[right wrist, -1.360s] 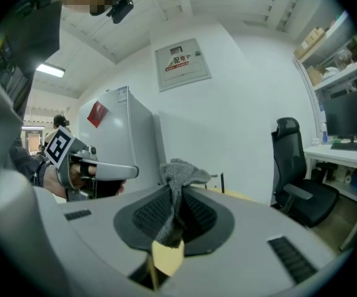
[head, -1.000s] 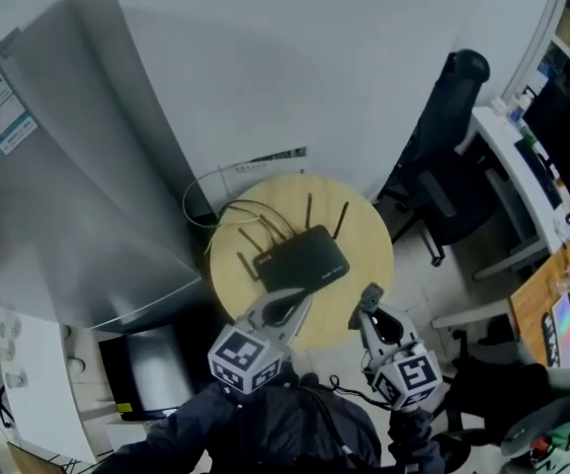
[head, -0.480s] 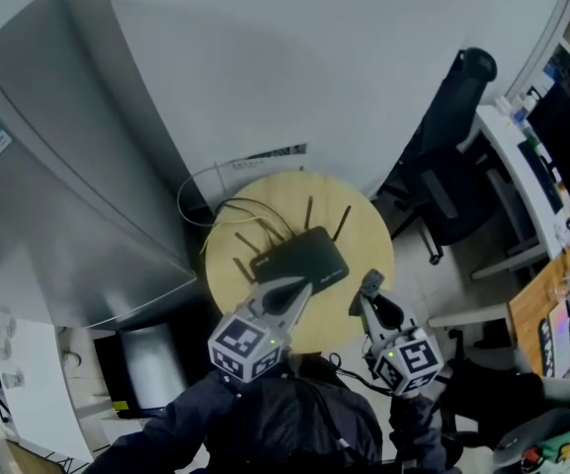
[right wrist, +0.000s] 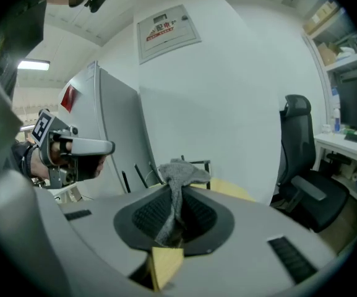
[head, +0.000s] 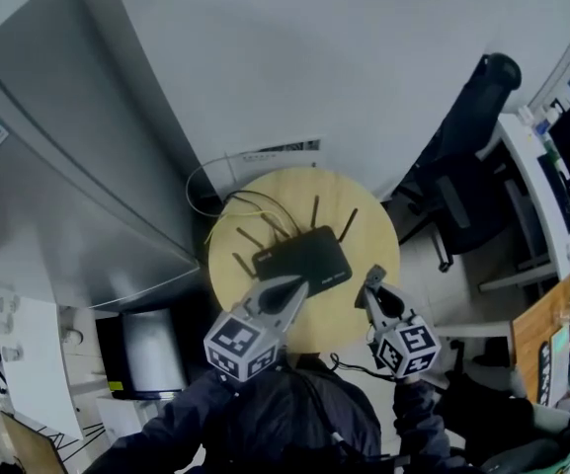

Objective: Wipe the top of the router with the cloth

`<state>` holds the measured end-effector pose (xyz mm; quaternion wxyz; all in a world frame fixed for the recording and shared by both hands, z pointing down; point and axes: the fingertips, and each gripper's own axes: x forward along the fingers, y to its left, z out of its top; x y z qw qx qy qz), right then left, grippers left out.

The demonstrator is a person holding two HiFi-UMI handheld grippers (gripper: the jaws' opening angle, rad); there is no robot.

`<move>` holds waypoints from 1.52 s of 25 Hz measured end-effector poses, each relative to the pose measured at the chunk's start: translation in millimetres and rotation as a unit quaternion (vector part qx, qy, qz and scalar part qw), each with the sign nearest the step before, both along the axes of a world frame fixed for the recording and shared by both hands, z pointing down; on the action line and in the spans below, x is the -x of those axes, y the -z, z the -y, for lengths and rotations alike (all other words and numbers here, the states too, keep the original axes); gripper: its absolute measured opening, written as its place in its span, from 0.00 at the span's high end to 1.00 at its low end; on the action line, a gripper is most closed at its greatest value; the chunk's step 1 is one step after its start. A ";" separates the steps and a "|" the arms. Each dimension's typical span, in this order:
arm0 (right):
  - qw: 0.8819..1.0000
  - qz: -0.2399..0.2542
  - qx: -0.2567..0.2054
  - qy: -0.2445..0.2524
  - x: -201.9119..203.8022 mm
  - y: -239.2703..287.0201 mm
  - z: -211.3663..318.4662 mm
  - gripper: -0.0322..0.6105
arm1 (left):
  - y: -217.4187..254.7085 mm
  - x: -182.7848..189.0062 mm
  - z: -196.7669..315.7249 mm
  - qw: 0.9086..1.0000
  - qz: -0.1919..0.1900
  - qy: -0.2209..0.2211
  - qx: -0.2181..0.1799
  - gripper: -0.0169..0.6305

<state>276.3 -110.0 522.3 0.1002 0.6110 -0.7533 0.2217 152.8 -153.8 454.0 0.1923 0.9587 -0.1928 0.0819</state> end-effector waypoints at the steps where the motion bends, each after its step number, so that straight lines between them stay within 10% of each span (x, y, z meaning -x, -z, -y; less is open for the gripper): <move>1: 1.000 0.002 0.004 0.003 -3.7 -5.2 2.1 0.84 | -2.1 0.0 -0.5 1.000 0.002 0.003 0.003 0.97; 11: 0.993 -0.067 0.038 0.090 -40.2 -56.0 59.6 0.84 | -11.8 -9.0 7.4 0.999 0.014 0.036 0.015 0.97; 17: 0.965 -0.148 0.090 0.197 -54.5 -121.7 89.5 0.84 | -17.1 -12.0 19.1 0.998 0.026 0.059 0.018 0.97; 21: 0.912 -0.231 0.126 0.314 -48.4 -170.0 100.6 0.84 | -19.2 -11.7 25.1 0.996 0.032 0.076 0.023 0.97; 27: 0.791 -0.364 0.171 0.462 -49.5 -234.0 108.1 0.84 | -27.1 -8.6 32.1 0.993 0.037 0.106 0.033 0.97; 38: 0.712 -0.422 0.170 0.535 -42.8 -258.9 118.5 0.84 | -33.8 0.6 39.5 0.988 0.041 0.142 0.043 0.97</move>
